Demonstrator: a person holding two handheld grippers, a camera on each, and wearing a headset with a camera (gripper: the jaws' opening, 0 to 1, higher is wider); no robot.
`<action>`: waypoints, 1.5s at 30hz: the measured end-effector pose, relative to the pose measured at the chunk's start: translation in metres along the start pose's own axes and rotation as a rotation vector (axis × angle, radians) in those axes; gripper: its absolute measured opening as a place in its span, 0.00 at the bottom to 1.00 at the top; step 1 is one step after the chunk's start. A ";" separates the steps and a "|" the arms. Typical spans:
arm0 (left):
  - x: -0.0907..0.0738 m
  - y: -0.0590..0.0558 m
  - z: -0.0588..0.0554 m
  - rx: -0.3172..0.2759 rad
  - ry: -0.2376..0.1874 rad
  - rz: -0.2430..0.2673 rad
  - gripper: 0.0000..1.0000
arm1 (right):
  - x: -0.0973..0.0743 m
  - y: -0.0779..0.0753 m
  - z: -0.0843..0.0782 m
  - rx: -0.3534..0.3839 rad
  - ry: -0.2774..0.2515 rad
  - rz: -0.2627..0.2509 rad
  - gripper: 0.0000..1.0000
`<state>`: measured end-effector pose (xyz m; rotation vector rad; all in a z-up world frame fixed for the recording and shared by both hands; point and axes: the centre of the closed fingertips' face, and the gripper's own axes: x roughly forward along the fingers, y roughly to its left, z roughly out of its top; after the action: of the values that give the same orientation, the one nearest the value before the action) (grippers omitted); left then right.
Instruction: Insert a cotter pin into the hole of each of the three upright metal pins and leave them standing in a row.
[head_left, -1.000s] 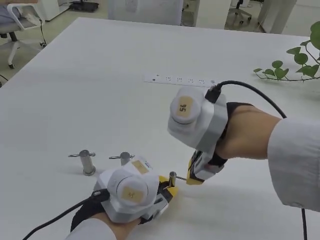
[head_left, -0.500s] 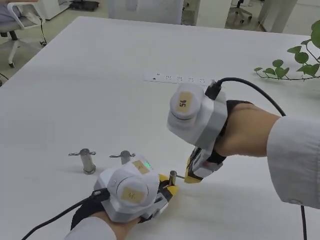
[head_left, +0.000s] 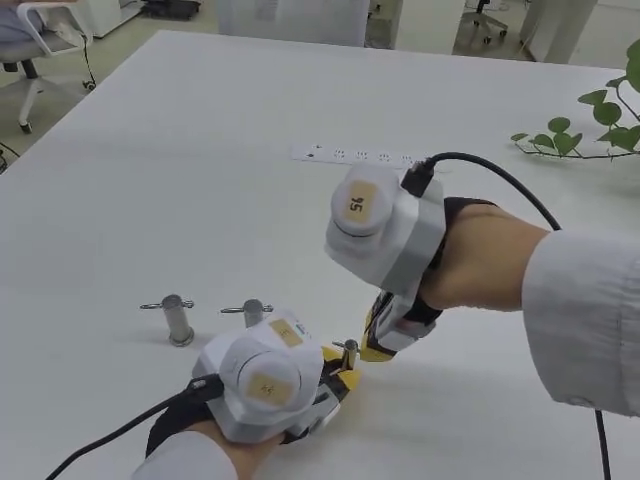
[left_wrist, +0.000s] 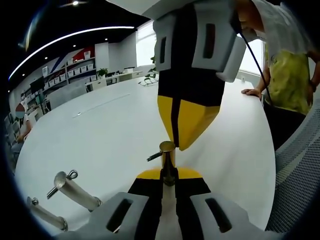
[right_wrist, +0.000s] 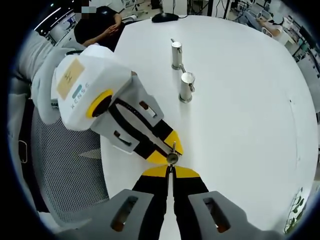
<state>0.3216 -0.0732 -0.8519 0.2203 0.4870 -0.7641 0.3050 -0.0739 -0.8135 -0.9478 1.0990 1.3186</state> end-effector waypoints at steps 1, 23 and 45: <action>0.000 0.000 0.000 -0.001 0.000 0.000 0.06 | 0.001 0.000 0.000 -0.001 0.000 -0.001 0.04; 0.001 -0.001 0.000 -0.003 -0.001 0.000 0.06 | 0.006 -0.003 -0.003 -0.096 -0.042 -0.017 0.09; 0.001 -0.001 -0.001 -0.004 0.001 0.001 0.07 | 0.003 0.001 -0.010 -0.048 -0.075 -0.009 0.09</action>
<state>0.3210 -0.0742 -0.8526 0.2172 0.4890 -0.7625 0.3029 -0.0829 -0.8189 -0.9297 1.0091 1.3675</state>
